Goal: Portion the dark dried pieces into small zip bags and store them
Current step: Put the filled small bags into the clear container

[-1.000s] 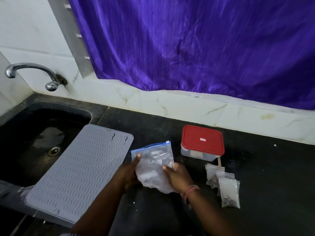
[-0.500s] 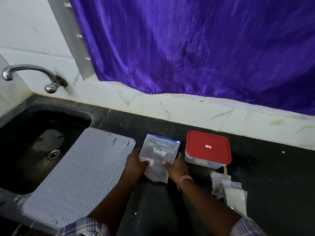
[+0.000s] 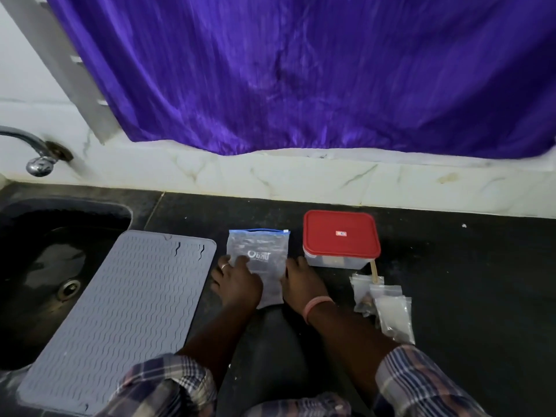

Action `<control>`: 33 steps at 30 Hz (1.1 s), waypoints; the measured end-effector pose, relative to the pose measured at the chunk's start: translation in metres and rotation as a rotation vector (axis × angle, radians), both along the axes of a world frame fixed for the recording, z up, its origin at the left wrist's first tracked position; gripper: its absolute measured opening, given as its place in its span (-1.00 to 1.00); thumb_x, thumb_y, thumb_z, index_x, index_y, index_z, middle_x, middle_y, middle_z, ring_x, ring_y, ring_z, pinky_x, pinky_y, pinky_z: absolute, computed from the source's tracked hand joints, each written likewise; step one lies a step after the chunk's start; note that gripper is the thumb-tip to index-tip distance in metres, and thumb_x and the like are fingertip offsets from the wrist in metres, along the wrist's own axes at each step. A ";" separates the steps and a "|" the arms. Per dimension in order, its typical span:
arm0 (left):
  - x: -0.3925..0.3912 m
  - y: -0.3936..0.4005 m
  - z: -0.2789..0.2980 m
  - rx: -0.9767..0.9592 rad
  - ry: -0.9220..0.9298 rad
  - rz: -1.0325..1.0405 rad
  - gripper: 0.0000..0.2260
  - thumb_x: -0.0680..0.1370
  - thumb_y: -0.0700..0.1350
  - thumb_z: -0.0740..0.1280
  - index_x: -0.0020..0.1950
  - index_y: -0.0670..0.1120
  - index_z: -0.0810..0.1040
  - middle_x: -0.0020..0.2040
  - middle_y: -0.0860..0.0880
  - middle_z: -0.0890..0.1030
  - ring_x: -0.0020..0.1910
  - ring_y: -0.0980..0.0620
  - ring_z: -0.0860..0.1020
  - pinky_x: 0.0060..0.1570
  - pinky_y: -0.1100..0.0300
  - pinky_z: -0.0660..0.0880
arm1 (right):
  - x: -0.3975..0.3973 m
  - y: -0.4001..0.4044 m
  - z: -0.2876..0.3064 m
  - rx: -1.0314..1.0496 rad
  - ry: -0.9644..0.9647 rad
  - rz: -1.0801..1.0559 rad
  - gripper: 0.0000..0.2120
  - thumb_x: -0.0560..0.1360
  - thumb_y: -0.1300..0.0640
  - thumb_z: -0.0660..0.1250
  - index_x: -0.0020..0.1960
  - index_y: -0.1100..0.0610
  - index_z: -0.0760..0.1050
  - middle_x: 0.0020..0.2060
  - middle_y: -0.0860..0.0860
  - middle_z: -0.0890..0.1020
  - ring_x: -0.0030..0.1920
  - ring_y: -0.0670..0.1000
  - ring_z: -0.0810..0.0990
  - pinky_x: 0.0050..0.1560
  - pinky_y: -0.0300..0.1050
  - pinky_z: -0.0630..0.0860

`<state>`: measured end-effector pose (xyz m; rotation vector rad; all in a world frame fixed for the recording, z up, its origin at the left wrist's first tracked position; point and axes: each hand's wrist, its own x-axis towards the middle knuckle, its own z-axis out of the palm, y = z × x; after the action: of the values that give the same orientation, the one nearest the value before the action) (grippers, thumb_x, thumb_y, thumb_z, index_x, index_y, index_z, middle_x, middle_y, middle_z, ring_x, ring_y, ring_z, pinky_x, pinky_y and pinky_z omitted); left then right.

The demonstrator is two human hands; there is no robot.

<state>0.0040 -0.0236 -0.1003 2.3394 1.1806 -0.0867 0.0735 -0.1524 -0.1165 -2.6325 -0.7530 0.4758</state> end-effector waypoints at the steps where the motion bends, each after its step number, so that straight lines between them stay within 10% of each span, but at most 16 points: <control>1: 0.003 -0.006 0.002 0.019 -0.030 -0.031 -0.57 0.56 -0.07 0.36 0.42 0.13 0.44 0.57 -0.10 0.20 0.53 -0.23 0.17 0.49 -0.20 0.14 | 0.000 -0.007 0.003 0.018 -0.035 0.013 -0.72 0.60 0.01 0.23 0.26 0.09 0.44 0.22 0.11 0.47 0.17 0.15 0.55 0.17 0.01 0.48; 7: 0.022 -0.053 0.016 0.026 -0.217 -0.268 -0.68 0.54 -0.11 0.35 0.30 0.03 0.56 0.36 -0.11 0.47 0.34 -0.22 0.43 0.30 -0.04 0.37 | -0.001 -0.058 0.027 0.114 -0.194 -0.069 -0.73 0.65 -0.07 0.12 -0.18 -0.03 0.39 -0.17 0.03 0.62 -0.18 0.03 0.57 -0.18 -0.11 0.37; 12: 0.049 -0.076 0.023 -0.351 -0.391 -0.183 -0.66 0.52 -0.13 0.33 0.30 -0.01 0.54 0.17 -0.08 0.64 0.11 -0.09 0.63 0.14 -0.03 0.59 | 0.016 -0.100 0.026 0.209 -0.467 -0.440 -0.83 0.54 0.04 0.27 0.02 0.13 0.44 0.03 0.17 0.53 -0.01 0.19 0.52 -0.03 0.03 0.48; 15: 0.067 -0.083 0.017 -0.565 -0.378 -0.116 -0.60 0.48 -0.12 0.30 0.33 0.03 0.52 0.07 -0.09 0.71 -0.09 -0.11 0.70 -0.13 0.00 0.69 | 0.033 -0.119 0.025 0.175 -0.319 -0.603 -0.48 0.49 -0.01 0.36 0.36 0.18 0.34 0.31 0.24 0.36 0.21 0.27 0.43 0.25 0.14 0.44; 19: 0.070 -0.086 0.018 -0.699 -0.433 0.064 -0.67 0.51 -0.23 0.21 0.20 -0.01 0.60 0.00 -0.24 0.70 -0.14 -0.21 0.67 -0.05 -0.15 0.66 | 0.038 -0.126 0.027 0.261 -0.047 -0.442 -0.44 0.51 -0.03 0.41 0.42 0.12 0.32 0.45 0.19 0.21 0.24 0.29 0.51 0.30 0.11 0.49; 24: 0.057 -0.061 -0.034 -0.576 -0.441 0.313 -0.75 0.47 -0.16 0.29 0.08 -0.08 0.67 0.01 -0.17 0.72 0.02 -0.24 0.67 0.14 -0.13 0.62 | 0.007 -0.115 0.020 0.040 -0.420 -0.345 -0.26 0.35 -0.46 0.23 0.20 0.14 0.48 0.23 0.21 0.46 0.19 0.26 0.45 0.25 0.20 0.40; 29: 0.022 -0.078 0.015 -0.832 -0.519 0.402 -0.83 0.63 -0.28 0.18 0.04 -0.11 0.54 -0.13 -0.11 0.57 -0.20 -0.07 0.56 -0.12 0.13 0.52 | 0.003 -0.082 0.023 0.021 -0.494 -0.067 -0.26 0.41 -0.38 0.23 0.27 0.22 0.52 0.34 0.26 0.50 0.40 0.30 0.41 0.50 0.26 0.12; 33: 0.021 -0.077 0.025 -1.056 -0.499 0.524 -0.84 0.61 -0.24 0.23 -0.10 -0.11 0.57 -0.30 -0.07 0.63 -0.28 -0.07 0.55 -0.17 0.10 0.53 | -0.006 -0.057 0.025 -0.008 -0.427 0.037 -0.44 0.50 -0.24 0.13 0.21 0.19 0.53 0.27 0.28 0.55 0.32 0.34 0.48 0.41 0.26 0.34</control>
<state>0.0245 -0.1010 -0.0753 1.0223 1.0620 0.0518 0.0673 -0.2095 -0.0918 -2.7637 -0.9238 -0.0832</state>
